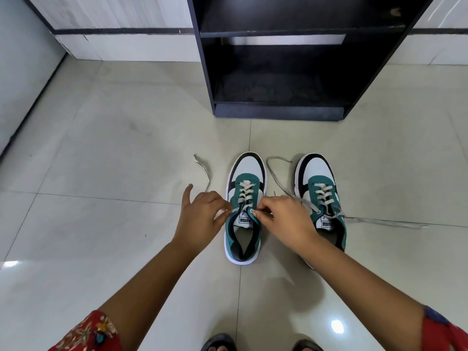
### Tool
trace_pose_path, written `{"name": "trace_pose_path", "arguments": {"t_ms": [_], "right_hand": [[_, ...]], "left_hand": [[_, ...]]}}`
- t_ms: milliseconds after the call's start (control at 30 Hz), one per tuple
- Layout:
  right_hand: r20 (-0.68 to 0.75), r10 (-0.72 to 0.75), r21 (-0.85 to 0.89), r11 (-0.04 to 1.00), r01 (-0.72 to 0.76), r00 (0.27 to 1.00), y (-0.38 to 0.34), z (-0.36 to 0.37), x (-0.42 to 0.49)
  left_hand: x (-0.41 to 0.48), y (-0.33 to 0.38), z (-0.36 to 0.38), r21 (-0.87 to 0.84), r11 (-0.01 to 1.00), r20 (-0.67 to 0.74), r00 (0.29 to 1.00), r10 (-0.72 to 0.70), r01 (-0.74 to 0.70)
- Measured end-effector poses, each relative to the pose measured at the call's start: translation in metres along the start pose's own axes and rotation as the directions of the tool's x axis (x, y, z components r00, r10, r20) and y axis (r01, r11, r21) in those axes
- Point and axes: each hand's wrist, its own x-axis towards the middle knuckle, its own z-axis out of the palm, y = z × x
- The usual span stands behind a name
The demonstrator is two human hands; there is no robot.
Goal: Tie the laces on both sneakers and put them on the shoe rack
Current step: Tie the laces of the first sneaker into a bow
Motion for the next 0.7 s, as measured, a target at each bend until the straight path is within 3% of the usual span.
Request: {"name": "trace_pose_path", "arguments": {"t_ms": [200, 400, 700], "right_hand": [[-0.023, 0.098, 0.011, 0.995, -0.098, 0.995, 0.009, -0.005, -0.004], [-0.059, 0.144, -0.060, 0.987, -0.147, 0.988, 0.021, -0.009, -0.017], [-0.044, 0.128, -0.167, 0.977, -0.133, 0.991, 0.026, -0.004, -0.016]], "left_hand": [[0.005, -0.007, -0.005, 0.119, 0.993, -0.024, 1.000, -0.002, 0.005], [0.000, -0.017, -0.001, 0.104, 0.982, -0.002, 0.988, -0.155, 0.154], [-0.002, -0.021, 0.005, 0.035, 0.975, 0.021, 0.976, -0.219, 0.218]]}}
